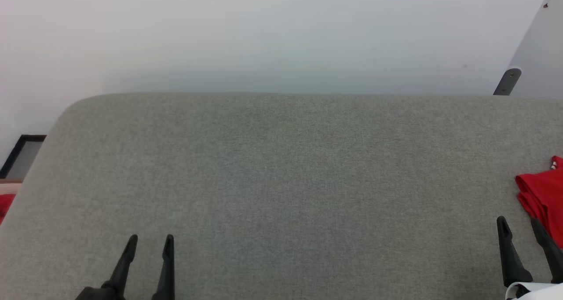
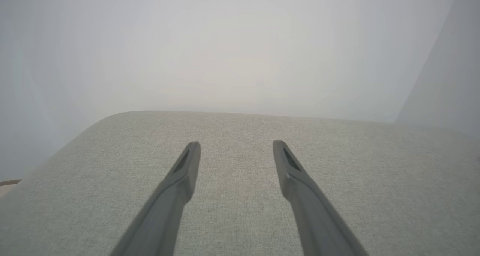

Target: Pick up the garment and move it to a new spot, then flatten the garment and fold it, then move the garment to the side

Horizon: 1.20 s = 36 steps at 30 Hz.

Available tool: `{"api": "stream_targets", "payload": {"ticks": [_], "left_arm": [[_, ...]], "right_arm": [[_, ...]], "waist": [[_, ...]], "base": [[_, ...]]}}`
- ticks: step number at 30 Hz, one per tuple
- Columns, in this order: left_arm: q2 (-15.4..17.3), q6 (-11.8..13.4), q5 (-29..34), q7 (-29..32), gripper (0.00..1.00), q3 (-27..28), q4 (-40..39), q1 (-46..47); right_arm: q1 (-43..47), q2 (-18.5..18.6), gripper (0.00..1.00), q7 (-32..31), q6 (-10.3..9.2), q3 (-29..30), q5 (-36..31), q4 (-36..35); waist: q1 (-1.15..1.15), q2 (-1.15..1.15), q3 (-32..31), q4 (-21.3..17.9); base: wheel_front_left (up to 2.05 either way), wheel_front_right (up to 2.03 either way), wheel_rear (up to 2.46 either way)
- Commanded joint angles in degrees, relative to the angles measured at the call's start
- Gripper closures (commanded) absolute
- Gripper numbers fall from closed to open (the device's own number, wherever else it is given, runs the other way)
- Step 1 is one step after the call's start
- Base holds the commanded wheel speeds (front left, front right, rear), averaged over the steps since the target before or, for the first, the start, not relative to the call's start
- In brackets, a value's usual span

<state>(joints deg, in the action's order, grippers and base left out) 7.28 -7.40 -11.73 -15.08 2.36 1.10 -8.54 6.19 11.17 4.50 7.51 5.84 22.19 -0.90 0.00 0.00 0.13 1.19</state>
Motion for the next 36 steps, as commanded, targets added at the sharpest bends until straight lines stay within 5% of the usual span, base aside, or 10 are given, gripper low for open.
{"api": "stream_targets", "payload": {"ticks": [1, 8, 9, 36], "left_arm": [[-0.1, -0.1, -0.5, 0.0, 0.0, 0.1, 0.1, -0.3], [0.3, -0.1, -1.0, 0.0, 0.0, -0.3, 0.3, -0.4], [0.1, 0.0, -1.1, 0.0, 1.0, -0.4, 0.6, -0.1], [-0.6, 0.0, -26.2, 5.5, 1.0, -0.4, 5.7, 4.3]], "right_arm": [[-0.1, -0.2, 0.0, 0.0, -0.05, 0.1, -0.1, -0.2], [-0.5, -0.4, 0.0, 0.1, -0.05, -0.6, 0.1, -0.1], [0.0, -0.3, 1.0, 0.0, 0.0, -0.5, 0.1, 0.2], [-3.5, -3.3, 1.0, -3.3, -0.01, -0.3, 21.2, 5.8]], "waist": [[0.0, 0.0, 0.0, 0.0], [0.0, 0.0, -0.2, -0.1], [0.0, 0.0, -0.2, -0.1], [0.0, 0.0, -0.1, -0.3]], "base": [[0.0, 0.0, 0.0], [0.0, 0.0, 0.0], [0.0, 0.0, 0.0], [0.0, 0.0, 0.0]]}}
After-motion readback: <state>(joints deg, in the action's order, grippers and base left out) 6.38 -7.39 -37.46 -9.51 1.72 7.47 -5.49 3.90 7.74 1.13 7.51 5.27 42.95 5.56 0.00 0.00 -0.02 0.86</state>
